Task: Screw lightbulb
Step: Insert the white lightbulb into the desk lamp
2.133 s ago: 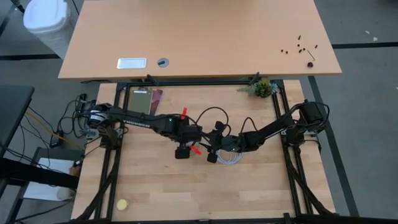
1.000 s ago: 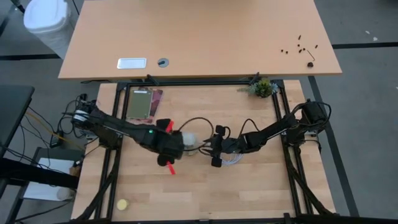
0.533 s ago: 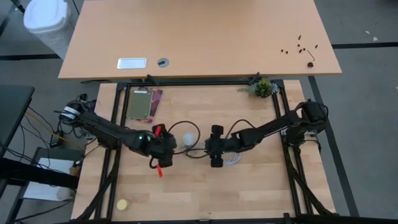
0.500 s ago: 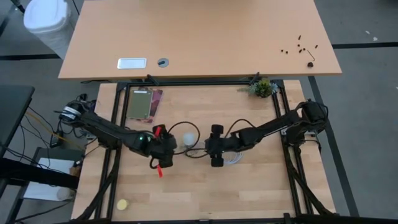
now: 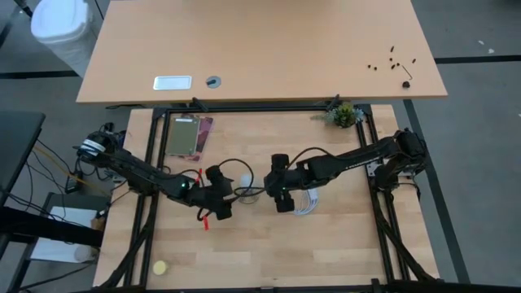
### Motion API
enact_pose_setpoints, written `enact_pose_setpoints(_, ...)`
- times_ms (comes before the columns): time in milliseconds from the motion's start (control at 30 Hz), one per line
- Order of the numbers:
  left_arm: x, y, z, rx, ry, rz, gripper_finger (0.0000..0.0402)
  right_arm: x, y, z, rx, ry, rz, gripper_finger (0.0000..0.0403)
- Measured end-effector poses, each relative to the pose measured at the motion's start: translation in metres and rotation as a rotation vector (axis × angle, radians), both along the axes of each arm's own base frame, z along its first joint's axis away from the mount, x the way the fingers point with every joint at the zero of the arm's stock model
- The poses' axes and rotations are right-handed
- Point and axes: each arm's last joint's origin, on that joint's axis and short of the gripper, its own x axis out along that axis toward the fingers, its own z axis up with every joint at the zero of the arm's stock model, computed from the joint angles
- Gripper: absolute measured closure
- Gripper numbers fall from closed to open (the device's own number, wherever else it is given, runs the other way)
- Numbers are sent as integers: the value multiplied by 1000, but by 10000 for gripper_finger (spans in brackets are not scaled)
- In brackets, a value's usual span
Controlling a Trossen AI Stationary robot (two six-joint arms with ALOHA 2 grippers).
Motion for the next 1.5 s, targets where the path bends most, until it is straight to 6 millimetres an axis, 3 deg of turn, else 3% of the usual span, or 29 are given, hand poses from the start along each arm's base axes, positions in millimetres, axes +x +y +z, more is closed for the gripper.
enact_pose_setpoints(233,-2,2,-7,-5,-76,26,113,7,-15,28,41,-10,66,112)
enact_pose_setpoints(667,12,12,-32,5,-149,50,112,6,-29,54,-2,51,116,111)
enact_pose_setpoints(1100,29,11,-58,17,-195,24,124,15,-31,37,16,119,124,112)
enact_pose_setpoints(1500,29,10,-58,10,-203,19,175,18,-32,39,18,81,120,114)
